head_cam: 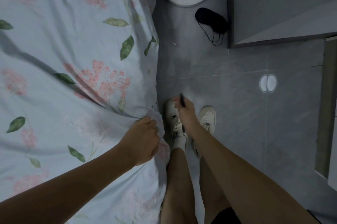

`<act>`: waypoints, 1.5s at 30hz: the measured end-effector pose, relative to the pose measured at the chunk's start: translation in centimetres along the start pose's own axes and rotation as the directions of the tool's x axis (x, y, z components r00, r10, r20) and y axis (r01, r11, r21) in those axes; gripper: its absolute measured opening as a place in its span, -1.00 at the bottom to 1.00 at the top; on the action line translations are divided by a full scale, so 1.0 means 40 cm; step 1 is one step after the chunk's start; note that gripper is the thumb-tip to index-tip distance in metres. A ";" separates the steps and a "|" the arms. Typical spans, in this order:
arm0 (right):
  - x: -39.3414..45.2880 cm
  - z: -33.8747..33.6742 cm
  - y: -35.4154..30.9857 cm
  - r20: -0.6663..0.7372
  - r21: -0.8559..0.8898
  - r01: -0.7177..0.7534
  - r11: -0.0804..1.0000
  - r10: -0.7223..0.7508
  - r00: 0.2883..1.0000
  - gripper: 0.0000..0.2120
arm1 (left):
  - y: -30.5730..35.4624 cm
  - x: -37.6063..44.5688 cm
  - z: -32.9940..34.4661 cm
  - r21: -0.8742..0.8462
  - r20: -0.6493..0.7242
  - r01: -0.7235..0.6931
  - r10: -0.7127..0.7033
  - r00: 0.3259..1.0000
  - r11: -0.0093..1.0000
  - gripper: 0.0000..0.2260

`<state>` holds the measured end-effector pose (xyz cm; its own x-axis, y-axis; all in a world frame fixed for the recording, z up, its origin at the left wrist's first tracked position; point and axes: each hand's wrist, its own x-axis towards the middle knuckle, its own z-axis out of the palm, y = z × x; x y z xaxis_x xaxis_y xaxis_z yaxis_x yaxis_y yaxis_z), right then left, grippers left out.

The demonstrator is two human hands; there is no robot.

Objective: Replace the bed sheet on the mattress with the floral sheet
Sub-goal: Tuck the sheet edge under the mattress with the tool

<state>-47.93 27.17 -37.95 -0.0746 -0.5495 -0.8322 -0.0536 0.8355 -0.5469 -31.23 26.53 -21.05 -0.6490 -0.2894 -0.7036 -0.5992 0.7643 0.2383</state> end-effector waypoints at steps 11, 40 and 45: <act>0.034 0.106 0.045 0.188 -0.521 0.093 0.849 0.007 0.982 -0.72 | -0.011 0.015 0.036 -0.040 -0.195 -0.028 0.020 0.981 0.999 -0.70; -0.056 -0.085 0.030 -0.257 0.513 -0.048 0.857 0.208 0.944 -0.88 | 0.007 -0.001 -0.022 -0.028 -0.023 0.016 -0.016 1.000 0.999 -0.60; -0.053 0.129 0.026 -0.152 0.509 -0.165 0.845 0.277 0.949 -0.94 | 0.027 -0.035 -0.053 -0.009 0.071 0.024 -0.023 0.997 1.000 -0.68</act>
<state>-42.67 29.22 -37.24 -0.2365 -0.2906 -0.9271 0.4743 0.7983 -0.3712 -31.95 26.54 -18.41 -0.6001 -0.2651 -0.7547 -0.6188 0.7518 0.2279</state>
